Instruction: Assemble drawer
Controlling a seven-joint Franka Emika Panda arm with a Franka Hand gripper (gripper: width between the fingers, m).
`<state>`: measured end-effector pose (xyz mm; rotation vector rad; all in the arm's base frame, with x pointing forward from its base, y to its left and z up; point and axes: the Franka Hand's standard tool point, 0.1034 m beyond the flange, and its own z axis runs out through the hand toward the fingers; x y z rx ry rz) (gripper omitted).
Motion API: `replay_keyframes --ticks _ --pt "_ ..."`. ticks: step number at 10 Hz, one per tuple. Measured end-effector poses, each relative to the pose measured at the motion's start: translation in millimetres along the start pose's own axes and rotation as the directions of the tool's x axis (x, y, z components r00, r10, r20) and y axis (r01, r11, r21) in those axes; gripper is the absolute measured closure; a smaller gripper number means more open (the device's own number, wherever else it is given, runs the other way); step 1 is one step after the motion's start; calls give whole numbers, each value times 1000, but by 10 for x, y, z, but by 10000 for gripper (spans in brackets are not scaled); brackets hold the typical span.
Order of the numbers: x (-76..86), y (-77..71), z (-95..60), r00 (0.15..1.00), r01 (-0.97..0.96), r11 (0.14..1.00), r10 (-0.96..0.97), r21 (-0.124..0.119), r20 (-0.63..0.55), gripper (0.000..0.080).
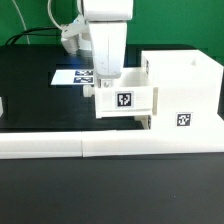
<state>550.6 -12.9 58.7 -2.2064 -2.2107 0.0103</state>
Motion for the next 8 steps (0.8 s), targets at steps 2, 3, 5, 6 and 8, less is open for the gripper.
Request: replay_keyframes --ticks 2,3,5,6,8 --pt "-2 -6 13 1000 -1 1000 1 2 0 757" --pt "6 -12 20 1000 0 1000 0 3 -1 757" --pt "66 -13 18 1000 5 1000 -5 3 -4 757" --pt "78 -6 9 1000 2 1000 -2 2 -5 757" --pt "80 -3 5 1000 -2 1000 3 1 -5 757"
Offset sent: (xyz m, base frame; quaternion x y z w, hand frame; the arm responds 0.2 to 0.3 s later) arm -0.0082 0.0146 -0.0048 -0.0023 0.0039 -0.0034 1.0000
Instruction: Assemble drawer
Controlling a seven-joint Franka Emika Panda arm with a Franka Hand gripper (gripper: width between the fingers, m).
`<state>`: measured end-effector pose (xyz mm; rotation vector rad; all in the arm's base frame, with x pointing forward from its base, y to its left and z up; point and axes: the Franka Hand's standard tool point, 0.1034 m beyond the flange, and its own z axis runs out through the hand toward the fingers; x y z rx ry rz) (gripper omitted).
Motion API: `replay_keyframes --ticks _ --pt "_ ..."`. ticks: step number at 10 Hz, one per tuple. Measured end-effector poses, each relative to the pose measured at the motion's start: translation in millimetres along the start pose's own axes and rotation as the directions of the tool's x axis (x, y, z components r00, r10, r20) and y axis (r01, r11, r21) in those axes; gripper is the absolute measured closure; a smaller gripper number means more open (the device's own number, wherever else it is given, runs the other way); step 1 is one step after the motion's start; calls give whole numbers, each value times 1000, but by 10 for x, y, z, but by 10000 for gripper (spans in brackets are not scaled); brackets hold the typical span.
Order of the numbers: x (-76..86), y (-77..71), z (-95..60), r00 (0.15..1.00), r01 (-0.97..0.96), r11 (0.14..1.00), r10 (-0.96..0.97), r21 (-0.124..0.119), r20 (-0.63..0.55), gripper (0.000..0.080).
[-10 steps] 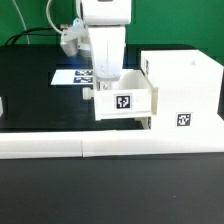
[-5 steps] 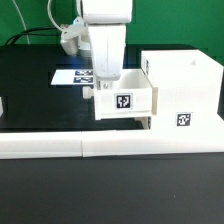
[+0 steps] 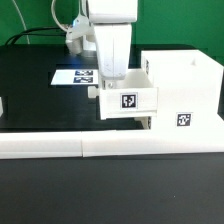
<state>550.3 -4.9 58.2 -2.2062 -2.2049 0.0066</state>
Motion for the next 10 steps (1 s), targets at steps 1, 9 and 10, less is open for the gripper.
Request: replay_keyframes --ticks 1,9,10 --pt "-4 -4 -8 1000 0 1000 0 3 1 757" --pt "9 -25 15 1000 8 1000 -8 9 3 757" --pt "6 -27 16 1000 9 1000 -9 8 3 757"
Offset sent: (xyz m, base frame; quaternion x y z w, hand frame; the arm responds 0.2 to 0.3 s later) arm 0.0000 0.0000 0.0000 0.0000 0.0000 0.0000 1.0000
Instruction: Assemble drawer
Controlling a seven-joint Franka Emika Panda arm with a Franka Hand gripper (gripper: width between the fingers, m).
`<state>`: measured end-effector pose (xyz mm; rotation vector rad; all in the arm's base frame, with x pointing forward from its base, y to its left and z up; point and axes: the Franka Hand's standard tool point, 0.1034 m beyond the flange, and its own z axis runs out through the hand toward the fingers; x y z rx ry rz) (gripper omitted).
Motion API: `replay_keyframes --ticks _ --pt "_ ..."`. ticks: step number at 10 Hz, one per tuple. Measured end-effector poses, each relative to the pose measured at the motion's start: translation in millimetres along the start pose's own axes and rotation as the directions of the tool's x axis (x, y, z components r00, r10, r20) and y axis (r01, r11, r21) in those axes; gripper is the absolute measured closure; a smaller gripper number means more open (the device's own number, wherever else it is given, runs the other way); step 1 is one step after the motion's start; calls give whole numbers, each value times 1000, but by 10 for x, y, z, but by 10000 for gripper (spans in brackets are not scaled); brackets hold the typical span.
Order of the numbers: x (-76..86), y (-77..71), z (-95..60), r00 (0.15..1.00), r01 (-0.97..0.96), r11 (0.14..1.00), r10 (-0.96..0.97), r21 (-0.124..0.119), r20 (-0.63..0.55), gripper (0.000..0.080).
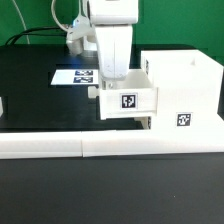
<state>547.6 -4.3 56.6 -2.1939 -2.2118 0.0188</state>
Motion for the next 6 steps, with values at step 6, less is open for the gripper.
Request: replay_keyframes --ticks 6 --pt "30 6 3 999 41 999 -41 -9 7 757"
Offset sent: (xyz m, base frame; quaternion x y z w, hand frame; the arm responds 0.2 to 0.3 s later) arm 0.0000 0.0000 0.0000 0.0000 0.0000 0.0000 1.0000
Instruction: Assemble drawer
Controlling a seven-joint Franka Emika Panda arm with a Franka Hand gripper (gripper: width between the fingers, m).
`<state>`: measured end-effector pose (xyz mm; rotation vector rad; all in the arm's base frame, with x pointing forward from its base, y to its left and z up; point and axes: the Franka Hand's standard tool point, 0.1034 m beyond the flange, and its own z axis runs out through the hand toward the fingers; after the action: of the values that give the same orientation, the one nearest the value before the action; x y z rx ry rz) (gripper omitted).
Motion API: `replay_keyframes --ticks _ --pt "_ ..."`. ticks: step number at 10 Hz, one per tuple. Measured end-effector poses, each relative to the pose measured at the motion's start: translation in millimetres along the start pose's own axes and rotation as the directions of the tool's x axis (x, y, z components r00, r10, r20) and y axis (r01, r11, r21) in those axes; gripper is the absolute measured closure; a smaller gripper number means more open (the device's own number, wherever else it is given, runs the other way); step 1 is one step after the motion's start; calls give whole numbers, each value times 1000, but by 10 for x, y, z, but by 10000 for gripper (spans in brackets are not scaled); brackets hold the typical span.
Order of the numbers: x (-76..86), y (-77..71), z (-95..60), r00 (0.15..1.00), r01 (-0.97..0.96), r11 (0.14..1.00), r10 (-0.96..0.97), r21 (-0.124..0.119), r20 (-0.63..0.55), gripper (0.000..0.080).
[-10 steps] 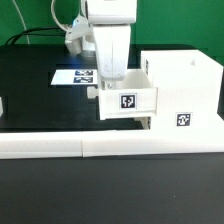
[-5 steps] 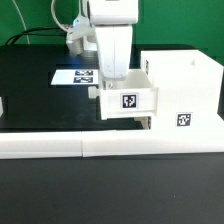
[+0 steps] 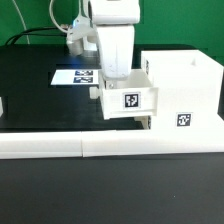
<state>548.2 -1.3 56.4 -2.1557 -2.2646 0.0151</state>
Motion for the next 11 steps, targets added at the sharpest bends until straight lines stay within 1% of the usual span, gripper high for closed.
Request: replay_keyframes --ticks 1,3,6,8,9,11 --pt "33 7 -4 1000 9 1000 -9 -2 1 757" --pt "-15 11 -4 1000 -9 1000 9 -4 -2 757" --pt "-10 12 -3 1000 -7 1000 7 -4 -2 757" --pt "93 31 -10 1000 16 1000 -16 -4 -5 757" --pt "103 40 -11 999 34 999 -34 -1 -3 757" --pt "103 53 -12 998 55 998 -55 -5 4 757"
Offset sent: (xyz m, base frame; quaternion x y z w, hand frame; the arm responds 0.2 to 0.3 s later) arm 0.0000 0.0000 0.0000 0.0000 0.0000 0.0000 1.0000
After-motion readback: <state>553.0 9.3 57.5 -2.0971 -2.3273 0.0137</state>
